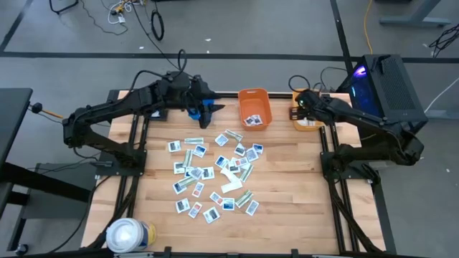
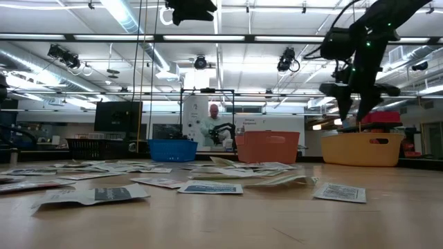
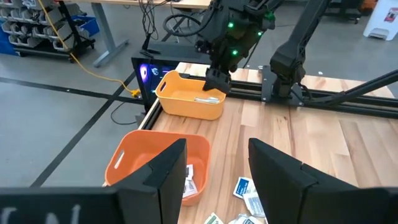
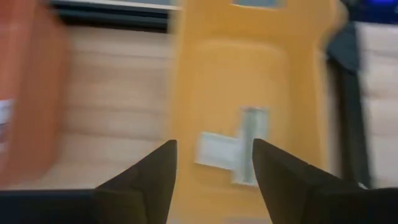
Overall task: Pick & Place First Aid Supplies
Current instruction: Put the towelette pack into the orange bin
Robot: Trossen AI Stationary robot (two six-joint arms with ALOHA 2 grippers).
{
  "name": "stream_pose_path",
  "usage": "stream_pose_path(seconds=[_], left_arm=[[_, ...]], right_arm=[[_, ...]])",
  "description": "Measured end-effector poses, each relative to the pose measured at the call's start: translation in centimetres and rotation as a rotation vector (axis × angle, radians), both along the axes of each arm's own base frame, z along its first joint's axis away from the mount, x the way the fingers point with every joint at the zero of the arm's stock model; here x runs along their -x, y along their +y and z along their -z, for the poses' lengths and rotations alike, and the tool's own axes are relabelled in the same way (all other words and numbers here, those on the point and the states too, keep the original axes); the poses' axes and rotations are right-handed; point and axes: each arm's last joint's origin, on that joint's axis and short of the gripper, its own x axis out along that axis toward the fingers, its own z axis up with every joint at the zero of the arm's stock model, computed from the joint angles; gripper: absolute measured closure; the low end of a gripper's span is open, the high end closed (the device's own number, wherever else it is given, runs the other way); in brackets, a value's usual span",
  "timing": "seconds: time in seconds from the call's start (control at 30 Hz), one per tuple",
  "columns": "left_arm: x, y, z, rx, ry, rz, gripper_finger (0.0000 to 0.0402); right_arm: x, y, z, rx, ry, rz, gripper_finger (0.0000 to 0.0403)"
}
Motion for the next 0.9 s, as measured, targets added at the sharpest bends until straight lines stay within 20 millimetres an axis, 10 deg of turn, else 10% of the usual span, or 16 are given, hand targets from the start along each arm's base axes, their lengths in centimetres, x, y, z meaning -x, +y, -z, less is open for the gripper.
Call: stream_pose_path(seconds=[0.9], left_arm=[[0.1,-0.3,0.5,0.064,0.038,0.01,0.0225]], right_arm=[[-8.1,7.4,-1.9,0.116,-0.316,-0.854,0.022]])
